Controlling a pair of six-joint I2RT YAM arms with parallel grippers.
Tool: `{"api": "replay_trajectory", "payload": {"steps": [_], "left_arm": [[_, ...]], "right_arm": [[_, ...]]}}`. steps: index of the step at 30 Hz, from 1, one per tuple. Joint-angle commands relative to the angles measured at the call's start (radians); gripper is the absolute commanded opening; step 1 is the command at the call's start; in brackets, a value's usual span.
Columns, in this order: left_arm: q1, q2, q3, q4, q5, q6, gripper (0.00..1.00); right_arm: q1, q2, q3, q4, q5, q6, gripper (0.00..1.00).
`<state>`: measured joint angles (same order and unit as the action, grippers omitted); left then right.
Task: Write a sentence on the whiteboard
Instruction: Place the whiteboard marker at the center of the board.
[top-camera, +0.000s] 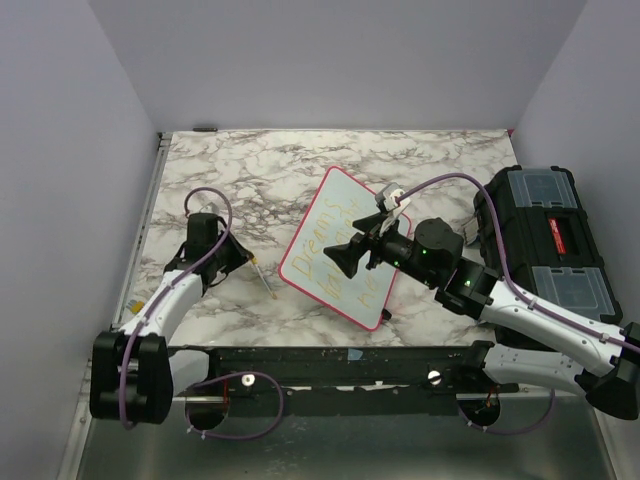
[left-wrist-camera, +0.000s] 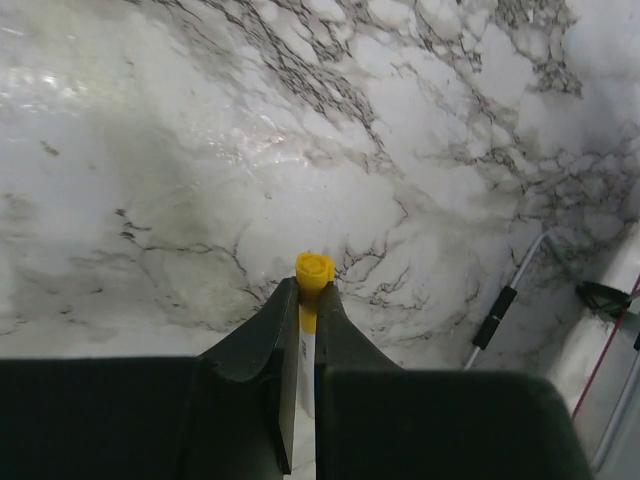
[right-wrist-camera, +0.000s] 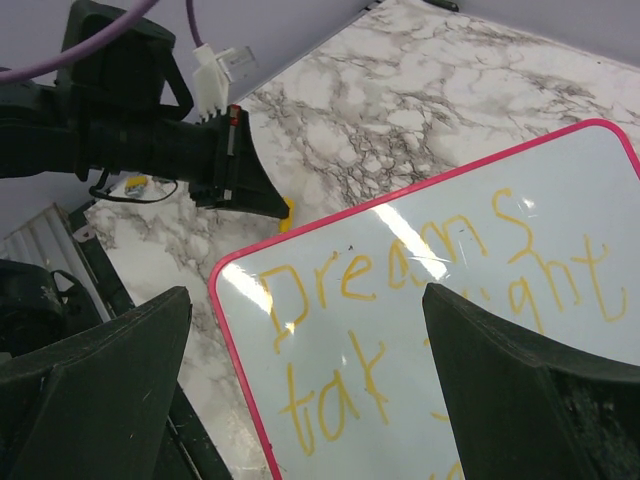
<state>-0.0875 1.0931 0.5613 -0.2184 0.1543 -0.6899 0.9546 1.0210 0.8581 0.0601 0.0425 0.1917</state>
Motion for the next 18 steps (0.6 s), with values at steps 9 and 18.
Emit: {"api": "replay_trajectory", "payload": {"steps": [9,18], "left_arm": [[-0.112,0.223,0.113,0.103,0.167,0.108,0.00],[-0.155,0.248,0.179,0.097,0.154,0.133,0.29]], "right_arm": [[0.004,0.001,-0.019,-0.022,0.028,0.020,1.00],[0.004,-0.007,-0.032,-0.029,0.034,0.028,1.00]]}}
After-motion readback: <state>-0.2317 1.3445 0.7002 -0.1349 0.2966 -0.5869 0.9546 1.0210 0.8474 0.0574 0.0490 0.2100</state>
